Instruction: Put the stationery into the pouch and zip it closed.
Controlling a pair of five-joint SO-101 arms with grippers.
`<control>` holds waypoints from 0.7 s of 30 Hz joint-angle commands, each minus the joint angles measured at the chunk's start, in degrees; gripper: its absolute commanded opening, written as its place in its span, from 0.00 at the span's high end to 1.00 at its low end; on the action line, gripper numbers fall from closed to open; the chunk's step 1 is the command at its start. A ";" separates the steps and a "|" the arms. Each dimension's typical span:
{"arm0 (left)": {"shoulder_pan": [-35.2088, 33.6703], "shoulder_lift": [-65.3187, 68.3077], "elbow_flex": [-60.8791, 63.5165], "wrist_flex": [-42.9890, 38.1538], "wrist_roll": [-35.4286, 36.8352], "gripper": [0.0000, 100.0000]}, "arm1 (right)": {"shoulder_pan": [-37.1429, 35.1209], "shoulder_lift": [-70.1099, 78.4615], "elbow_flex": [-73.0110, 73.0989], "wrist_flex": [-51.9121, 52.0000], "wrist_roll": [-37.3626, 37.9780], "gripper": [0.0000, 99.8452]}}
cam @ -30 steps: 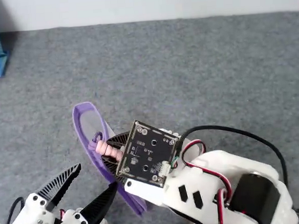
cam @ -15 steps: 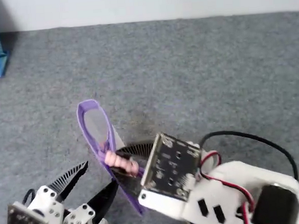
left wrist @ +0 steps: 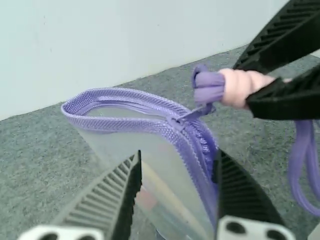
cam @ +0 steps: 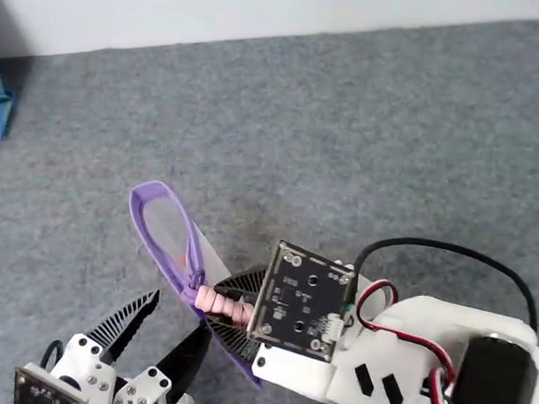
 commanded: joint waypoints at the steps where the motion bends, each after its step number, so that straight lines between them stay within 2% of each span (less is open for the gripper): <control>1: -0.53 0.18 -0.13 -1.41 -3.87 0.83 | -0.40 -0.75 -0.18 -1.01 -0.44 0.99; 4: -0.53 0.18 -0.04 -1.41 -8.62 0.89 | -0.31 -0.75 -0.18 -0.84 -0.44 0.99; 15: -0.53 0.18 0.31 -0.53 -9.23 0.91 | -0.13 -3.91 -0.26 -0.31 -0.44 0.99; 21: -0.53 0.18 1.19 -0.97 -12.84 0.95 | -0.13 -5.32 0.09 3.47 -0.79 0.99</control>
